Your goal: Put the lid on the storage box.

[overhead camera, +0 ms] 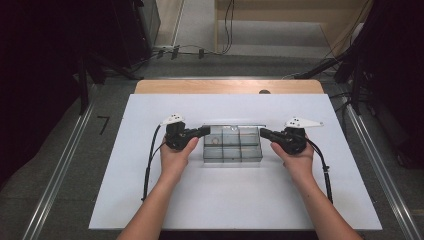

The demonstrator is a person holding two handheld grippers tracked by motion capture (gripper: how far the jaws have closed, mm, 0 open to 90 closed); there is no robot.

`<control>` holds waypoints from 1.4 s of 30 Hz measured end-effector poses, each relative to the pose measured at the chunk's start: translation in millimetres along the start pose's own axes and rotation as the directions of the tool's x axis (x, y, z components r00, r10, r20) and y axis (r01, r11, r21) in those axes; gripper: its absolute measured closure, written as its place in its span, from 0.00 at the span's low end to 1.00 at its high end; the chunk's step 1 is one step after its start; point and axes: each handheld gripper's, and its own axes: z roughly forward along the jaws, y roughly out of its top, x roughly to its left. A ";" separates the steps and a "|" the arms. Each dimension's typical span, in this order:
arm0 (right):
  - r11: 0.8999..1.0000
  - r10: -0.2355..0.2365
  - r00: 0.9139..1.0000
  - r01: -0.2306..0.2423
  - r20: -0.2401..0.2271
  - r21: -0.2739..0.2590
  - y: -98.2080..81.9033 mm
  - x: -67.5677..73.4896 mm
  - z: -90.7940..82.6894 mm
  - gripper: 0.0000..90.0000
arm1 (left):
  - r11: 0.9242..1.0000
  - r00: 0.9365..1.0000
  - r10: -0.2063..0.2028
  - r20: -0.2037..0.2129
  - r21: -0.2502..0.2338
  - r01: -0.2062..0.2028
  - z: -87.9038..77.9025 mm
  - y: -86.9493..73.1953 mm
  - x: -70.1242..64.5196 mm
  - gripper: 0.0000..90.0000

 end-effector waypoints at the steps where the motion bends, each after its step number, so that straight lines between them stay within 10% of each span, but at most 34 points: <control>1: 1.000 0.000 1.000 0.000 -0.003 -0.002 0.1 0.2 -0.2 0.98 | 1.000 1.000 0.000 0.001 0.002 0.000 -0.5 -0.7 -0.5 1.00; 42: 0.999 -0.038 0.998 0.038 -0.043 -0.003 -28.0 14.7 -16.6 0.98 | 1.000 1.000 0.015 0.003 0.004 -0.015 -23.8 -43.3 -18.9 1.00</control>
